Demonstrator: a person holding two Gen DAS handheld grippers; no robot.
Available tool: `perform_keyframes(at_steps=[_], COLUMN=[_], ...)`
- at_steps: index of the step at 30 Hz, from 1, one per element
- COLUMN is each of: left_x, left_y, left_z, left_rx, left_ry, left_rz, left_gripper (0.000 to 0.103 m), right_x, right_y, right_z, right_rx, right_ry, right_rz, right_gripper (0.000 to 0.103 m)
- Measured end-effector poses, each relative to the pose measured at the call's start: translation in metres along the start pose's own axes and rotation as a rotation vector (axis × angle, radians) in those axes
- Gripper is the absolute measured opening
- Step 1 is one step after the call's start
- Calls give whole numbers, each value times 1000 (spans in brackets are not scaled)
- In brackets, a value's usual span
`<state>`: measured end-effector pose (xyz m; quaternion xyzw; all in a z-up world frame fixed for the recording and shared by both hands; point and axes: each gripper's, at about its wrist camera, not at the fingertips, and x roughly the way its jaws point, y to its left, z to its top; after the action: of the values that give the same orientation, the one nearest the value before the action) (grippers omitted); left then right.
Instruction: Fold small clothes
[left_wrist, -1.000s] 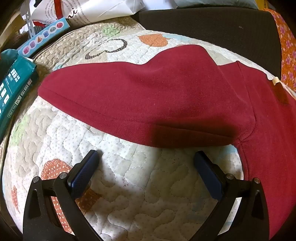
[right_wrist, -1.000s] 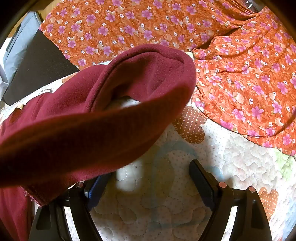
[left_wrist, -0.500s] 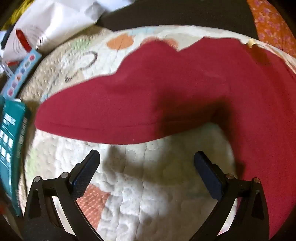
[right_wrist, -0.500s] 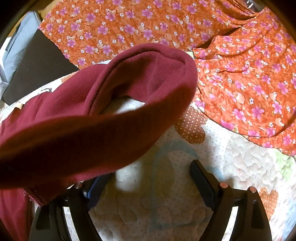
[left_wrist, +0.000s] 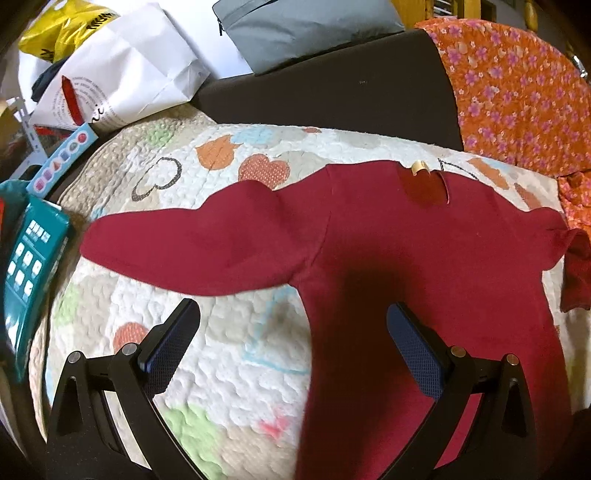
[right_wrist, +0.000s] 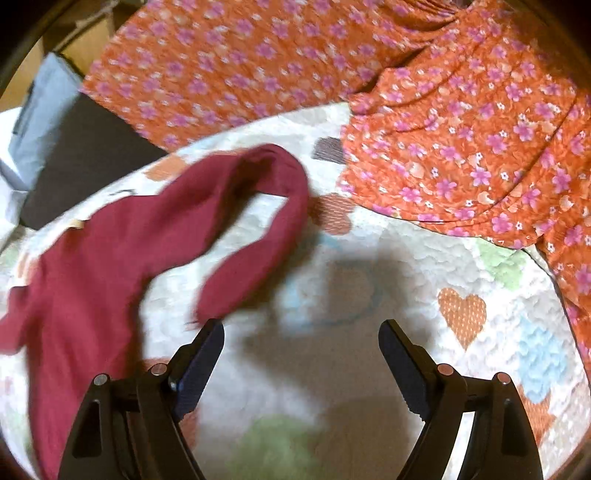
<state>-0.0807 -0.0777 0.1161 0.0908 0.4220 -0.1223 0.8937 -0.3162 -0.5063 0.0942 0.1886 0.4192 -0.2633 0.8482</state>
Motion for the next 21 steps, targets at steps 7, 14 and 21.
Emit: perform_keyframes(at_steps=[7, 14, 21], left_x=[0, 10, 6], left_y=[-8, -7, -18], left_z=[-12, -14, -11], left_rx=[13, -1, 35], left_ry=[-34, -5, -26], left_rz=[30, 13, 6], left_gripper=[102, 102, 102], right_x=[-18, -13, -4], right_y=[77, 131, 167], right_z=[-21, -28, -30], right_rx=[-156, -212, -237], right_ry=[-16, -15, 40], right_rz=[124, 175, 199], right_gripper=[85, 85, 85])
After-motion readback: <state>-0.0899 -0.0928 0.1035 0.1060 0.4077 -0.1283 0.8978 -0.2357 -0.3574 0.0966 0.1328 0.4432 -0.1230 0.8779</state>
